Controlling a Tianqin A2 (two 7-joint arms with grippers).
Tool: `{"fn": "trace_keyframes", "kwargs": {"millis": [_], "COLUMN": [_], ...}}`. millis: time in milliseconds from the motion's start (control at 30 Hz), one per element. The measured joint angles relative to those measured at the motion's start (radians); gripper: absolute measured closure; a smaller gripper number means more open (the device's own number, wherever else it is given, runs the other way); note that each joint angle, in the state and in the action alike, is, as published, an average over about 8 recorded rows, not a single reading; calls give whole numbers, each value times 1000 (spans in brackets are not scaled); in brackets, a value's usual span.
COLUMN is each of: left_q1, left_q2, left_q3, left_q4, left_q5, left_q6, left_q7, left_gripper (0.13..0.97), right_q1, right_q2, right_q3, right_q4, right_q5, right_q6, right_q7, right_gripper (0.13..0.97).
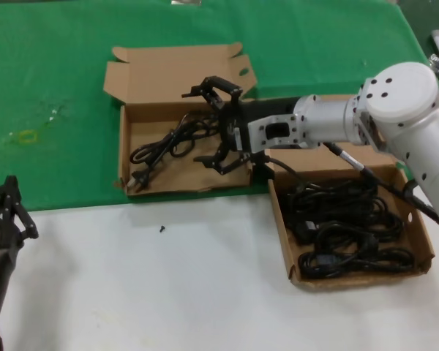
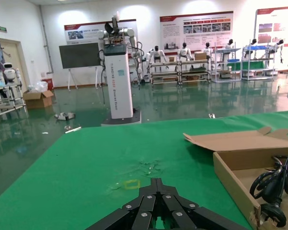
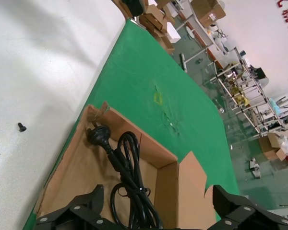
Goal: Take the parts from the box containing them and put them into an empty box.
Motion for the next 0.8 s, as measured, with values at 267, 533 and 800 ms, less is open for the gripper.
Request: {"fn": "trace_keyframes", "kwargs": {"millis": [267, 533, 800], "left_q1": [0, 0, 0], "left_q2": [0, 0, 0], "left_q3": [0, 0, 0], "left_q4": [0, 0, 0], "left_q5": [0, 0, 0], "left_q6": [0, 0, 0], "left_q7": [0, 0, 0], "left_gripper": [942, 888, 843], "right_q1": [-5, -42, -137], "right_q2": [7, 9, 15], "right_q3": [-2, 13, 52], "right_q4": [17, 48, 130], "right_q5": [-2, 8, 35], "right_q6": [-2, 27, 105], "right_q7": [11, 39, 113], "right_gripper": [265, 174, 137]}}
